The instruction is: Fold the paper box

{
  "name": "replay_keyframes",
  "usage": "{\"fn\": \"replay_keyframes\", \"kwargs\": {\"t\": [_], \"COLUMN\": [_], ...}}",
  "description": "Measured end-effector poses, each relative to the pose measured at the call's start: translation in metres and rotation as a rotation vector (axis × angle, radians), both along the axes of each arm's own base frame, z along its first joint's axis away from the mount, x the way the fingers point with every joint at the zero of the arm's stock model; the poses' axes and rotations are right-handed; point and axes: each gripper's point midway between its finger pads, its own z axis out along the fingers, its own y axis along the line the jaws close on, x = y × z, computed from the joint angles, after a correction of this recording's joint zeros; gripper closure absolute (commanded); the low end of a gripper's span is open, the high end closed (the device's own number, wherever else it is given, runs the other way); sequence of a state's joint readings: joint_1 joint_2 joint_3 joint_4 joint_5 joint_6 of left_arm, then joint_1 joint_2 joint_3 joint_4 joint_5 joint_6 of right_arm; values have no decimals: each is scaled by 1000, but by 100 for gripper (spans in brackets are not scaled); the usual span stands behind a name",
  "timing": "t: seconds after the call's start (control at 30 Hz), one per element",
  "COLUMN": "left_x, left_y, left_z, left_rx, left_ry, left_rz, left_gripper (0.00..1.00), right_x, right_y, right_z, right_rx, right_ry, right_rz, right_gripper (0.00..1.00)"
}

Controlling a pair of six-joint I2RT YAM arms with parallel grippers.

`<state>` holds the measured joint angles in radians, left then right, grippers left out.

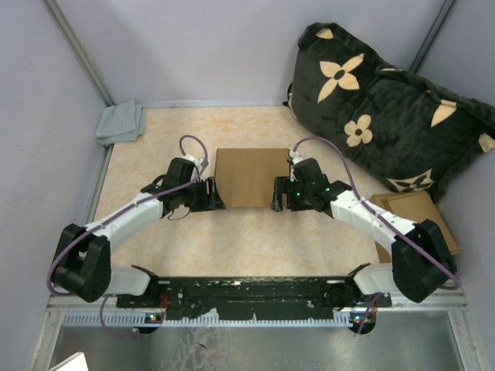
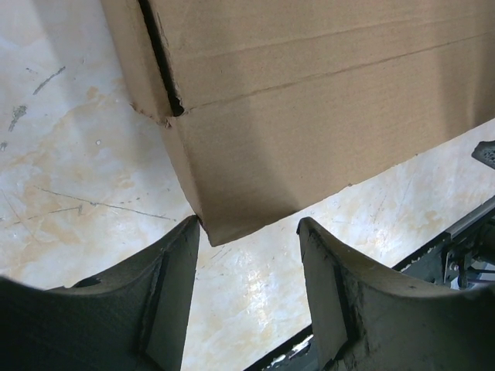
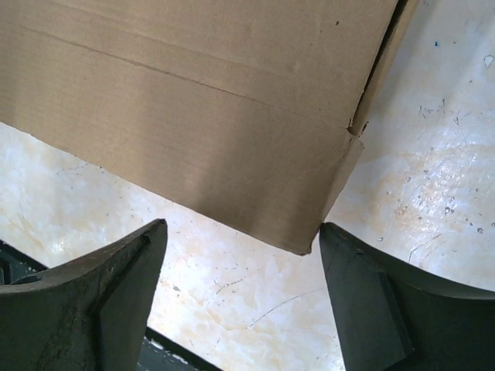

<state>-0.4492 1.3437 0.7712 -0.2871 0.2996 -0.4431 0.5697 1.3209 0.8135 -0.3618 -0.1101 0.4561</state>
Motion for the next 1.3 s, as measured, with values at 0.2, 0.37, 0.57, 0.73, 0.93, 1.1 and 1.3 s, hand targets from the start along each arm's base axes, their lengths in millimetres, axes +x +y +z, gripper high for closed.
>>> {"fn": "replay_keyframes", "kwargs": {"t": [0.2, 0.37, 0.57, 0.73, 0.93, 1.1, 1.3], "left_x": [-2, -4, -3, -2, -3, -3, -3], "left_y": [2, 4, 4, 4, 4, 5, 5], "left_z": [-2, -4, 1, 5, 5, 4, 3], "left_rx": [14, 28, 32, 29, 31, 33, 39], "left_ry": [8, 16, 13, 7, 10, 11, 10], "left_rz": [-5, -7, -9, -10, -10, -12, -14], "left_gripper": [40, 40, 40, 40, 41, 41, 41], "right_x": [-1, -3, -5, -5, -7, -7, -5], "right_y": [2, 2, 3, 6, 7, 7, 6], "right_z": [5, 4, 6, 9, 10, 9, 3], "right_rx": [7, 8, 9, 23, 31, 28, 11], "right_ry": [8, 18, 26, 30, 37, 37, 43], "right_rz": [9, 13, 18, 29, 37, 37, 34], "right_gripper": [21, 21, 21, 22, 22, 23, 25]}}
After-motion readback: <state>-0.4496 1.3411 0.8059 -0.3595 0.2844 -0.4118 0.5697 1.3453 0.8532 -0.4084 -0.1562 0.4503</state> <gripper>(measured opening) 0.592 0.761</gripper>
